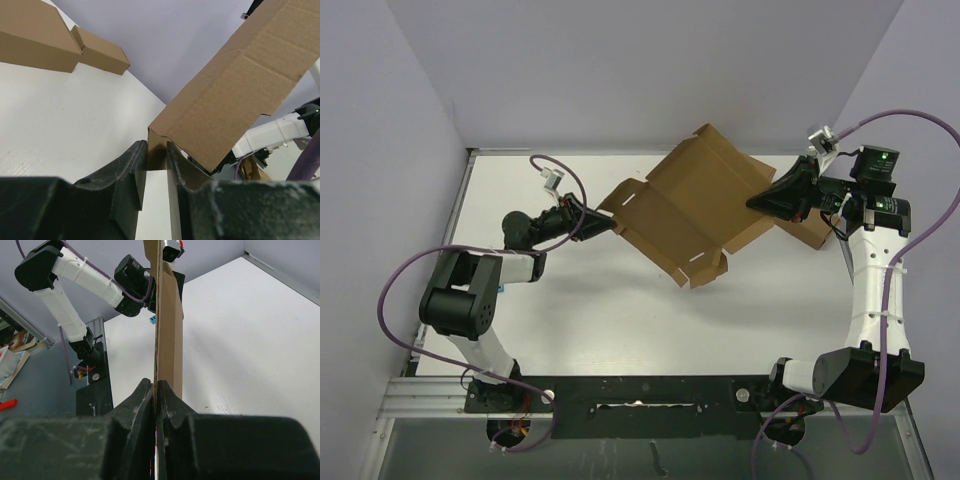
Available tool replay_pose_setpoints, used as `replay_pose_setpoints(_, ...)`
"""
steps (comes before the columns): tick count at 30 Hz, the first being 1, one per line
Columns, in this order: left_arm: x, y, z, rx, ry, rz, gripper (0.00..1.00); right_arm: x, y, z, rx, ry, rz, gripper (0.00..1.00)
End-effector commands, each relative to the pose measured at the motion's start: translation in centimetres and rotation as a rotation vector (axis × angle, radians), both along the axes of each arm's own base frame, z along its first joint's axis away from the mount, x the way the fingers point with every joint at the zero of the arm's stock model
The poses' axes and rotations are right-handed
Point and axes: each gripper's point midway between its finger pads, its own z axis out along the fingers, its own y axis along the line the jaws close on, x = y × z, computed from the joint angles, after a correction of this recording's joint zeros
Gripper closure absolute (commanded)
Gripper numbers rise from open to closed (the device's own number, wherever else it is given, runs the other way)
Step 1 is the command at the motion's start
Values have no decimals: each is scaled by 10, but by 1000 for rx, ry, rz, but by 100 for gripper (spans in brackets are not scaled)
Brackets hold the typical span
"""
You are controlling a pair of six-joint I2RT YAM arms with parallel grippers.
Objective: Fold the paper box
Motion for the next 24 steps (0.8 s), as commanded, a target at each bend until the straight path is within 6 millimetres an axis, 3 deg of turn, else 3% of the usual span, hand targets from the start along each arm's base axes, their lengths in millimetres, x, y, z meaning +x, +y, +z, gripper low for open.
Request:
replay_pose_setpoints(1, 0, -6, 14, -16, -90, -25, 81, -31, 9, 25, 57, -68, 116, 100)
replay_pose_setpoints(7, 0, -5, 16, -17, -100, -24, 100, -30, 9, 24, 54, -67, 112, 100)
replay_pose_setpoints(14, 2, 8, 20, -28, -118, 53, 100, -23, 7, 15, 38, -58, 82, 100)
replay_pose_setpoints(16, 4, 22, 21, -44, -106, 130, 78, -18, 6, 7, 25, -50, 60, 100)
replay_pose_setpoints(18, 4, 45, 19, -64, -82, 243, 48, -11, 4, -2, 3, -46, 26, 100)
replay_pose_setpoints(21, -4, 87, 22, -92, -44, 420, 41, -5, 2, -19, -40, -48, -18, 100)
replay_pose_setpoints(22, -9, 98, 13, -85, 12, 469, 41, -4, 1, -25, -67, -60, -32, 100)
replay_pose_setpoints(24, -20, 112, 20, -60, 7, 539, 36, -5, 2, -35, -126, -90, -44, 100)
